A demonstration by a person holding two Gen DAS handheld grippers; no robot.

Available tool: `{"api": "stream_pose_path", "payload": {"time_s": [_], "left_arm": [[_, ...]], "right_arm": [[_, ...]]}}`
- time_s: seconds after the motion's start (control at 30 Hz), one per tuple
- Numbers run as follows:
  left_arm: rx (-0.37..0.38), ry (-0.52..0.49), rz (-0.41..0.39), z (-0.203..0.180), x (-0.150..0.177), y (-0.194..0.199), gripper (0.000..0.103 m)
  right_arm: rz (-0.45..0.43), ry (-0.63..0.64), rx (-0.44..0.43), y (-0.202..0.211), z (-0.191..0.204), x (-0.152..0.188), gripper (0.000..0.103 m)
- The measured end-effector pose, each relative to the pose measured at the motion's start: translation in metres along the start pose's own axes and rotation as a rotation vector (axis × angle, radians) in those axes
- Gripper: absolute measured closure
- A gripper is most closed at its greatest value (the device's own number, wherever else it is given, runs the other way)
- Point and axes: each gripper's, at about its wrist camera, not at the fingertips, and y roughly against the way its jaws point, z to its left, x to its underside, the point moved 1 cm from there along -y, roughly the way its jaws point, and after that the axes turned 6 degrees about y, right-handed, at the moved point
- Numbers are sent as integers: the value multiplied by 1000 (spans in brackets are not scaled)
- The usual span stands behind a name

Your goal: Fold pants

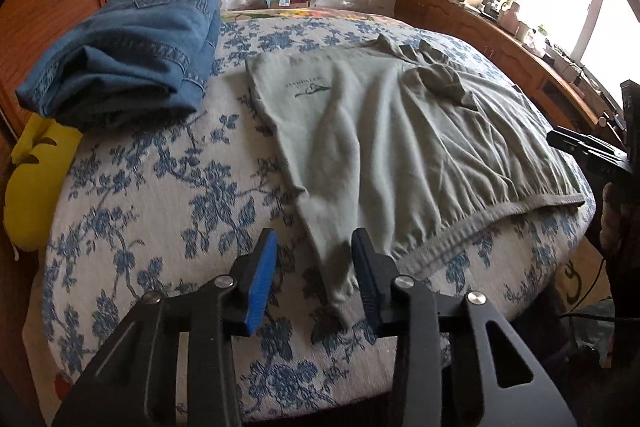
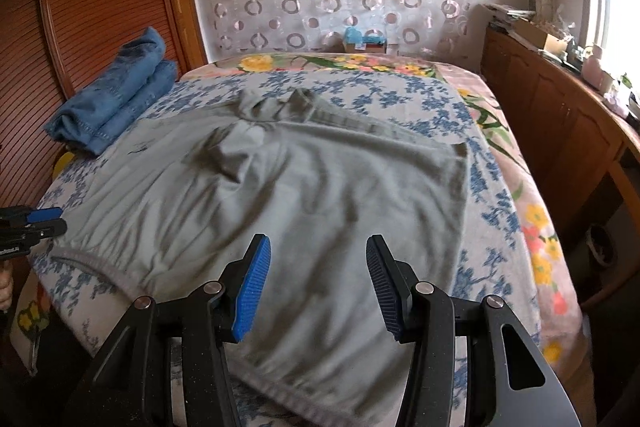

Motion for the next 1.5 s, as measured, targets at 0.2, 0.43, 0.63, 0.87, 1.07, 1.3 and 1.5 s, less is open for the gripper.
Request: {"api": "stream_pose_path", "payload": {"time_s": [0.2,0.43,0.63,0.87,1.07,1.3,1.5], "left_arm": [[25,1,7,-1,5,-3,70],[53,-7,-2,-8,2,-6,96],[90,-37,-35,-25,-11,1,98],[186,-91,-93,-62,-42,15,98],[208,-162,-100,-95,-64,8,98],[232,-235,-90,-135,-81,-4,99],[254,-265,-78,-167,-95,-17,99]], "right_arm": [[4,4,-13,0,3,0,51],[19,-13,-42,-4,3,3,42],[16,-12,-40,-2,3,7,36],[1,-50,-14,11,-9,16,36],[-12,-75,-9,19,-22,22,36],[-20,-109,-16,18,-38,26,36],[-18,-131,-21,16,-55,29,36]]}}
